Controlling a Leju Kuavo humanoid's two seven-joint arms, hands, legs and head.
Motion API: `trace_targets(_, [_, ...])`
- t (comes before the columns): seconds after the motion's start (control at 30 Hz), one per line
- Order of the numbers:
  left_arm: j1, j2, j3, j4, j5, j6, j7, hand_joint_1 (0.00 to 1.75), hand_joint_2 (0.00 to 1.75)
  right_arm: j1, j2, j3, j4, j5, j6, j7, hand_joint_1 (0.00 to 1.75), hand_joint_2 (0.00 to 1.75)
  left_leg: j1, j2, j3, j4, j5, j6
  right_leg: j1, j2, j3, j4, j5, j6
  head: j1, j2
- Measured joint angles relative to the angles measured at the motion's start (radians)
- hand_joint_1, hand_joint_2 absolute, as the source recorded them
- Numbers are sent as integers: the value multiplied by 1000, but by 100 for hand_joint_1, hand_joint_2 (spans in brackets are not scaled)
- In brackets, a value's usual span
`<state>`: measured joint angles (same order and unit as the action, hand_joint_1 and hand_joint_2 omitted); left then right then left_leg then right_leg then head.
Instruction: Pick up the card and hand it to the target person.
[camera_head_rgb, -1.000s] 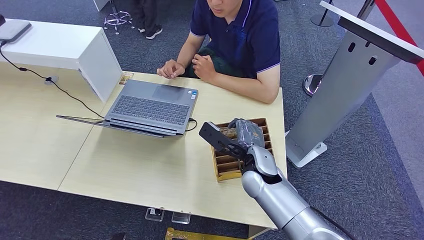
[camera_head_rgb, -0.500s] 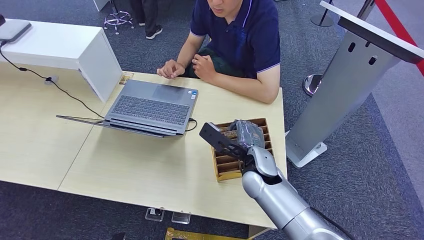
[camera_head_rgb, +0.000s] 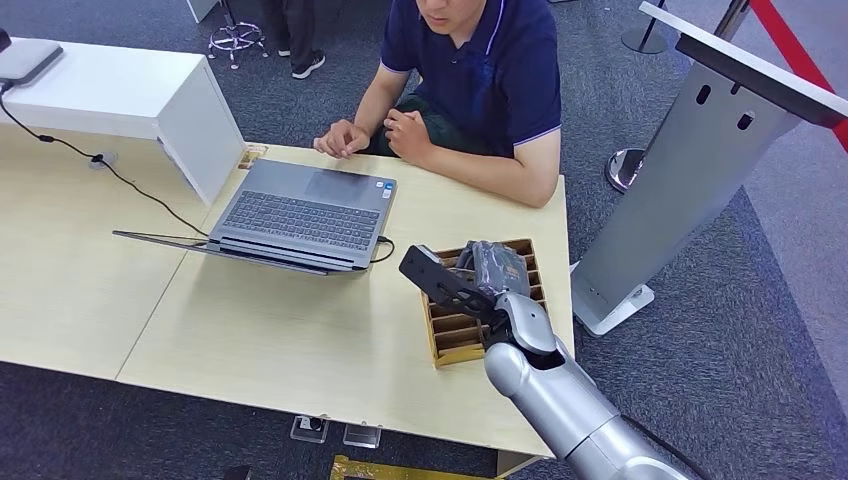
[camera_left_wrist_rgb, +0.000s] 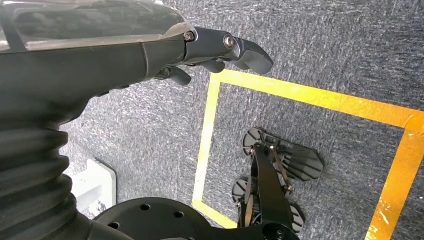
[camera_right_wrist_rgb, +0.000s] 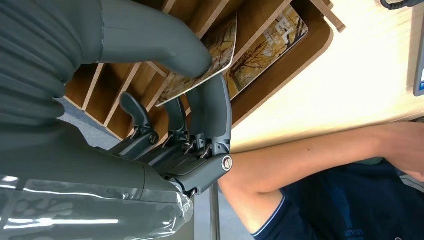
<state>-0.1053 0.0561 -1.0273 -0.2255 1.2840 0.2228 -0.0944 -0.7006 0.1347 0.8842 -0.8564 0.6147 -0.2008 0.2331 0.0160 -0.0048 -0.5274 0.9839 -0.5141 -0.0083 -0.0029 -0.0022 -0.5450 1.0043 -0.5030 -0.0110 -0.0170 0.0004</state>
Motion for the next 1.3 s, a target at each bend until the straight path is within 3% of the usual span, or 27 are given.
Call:
trace_targets(0.1, [0,0,0,0,0,0,0,0,175,0,0,0,0,-1,0,-1,168,175,0,0,0,0,0,0,0,0,0,0,0,0,0,0])
trace_targets(0.63, [0,0,0,0,0,7,-12,0,175,-5,-10,-8,-21,-16,-36,-12,168,175,0,0,0,0,0,0,0,0,0,0,0,0,0,0])
trace_targets(0.97, [1,0,0,0,0,0,-17,0,175,-73,-33,-36,-112,4,-52,-6,168,175,0,0,0,0,0,0,0,0,0,0,0,0,0,0])
trace_targets(1.3, [1,0,0,0,-11,0,-14,0,175,-150,-19,-53,-125,-64,-72,-78,168,175,0,0,0,0,0,0,0,0,0,0,0,0,0,0])
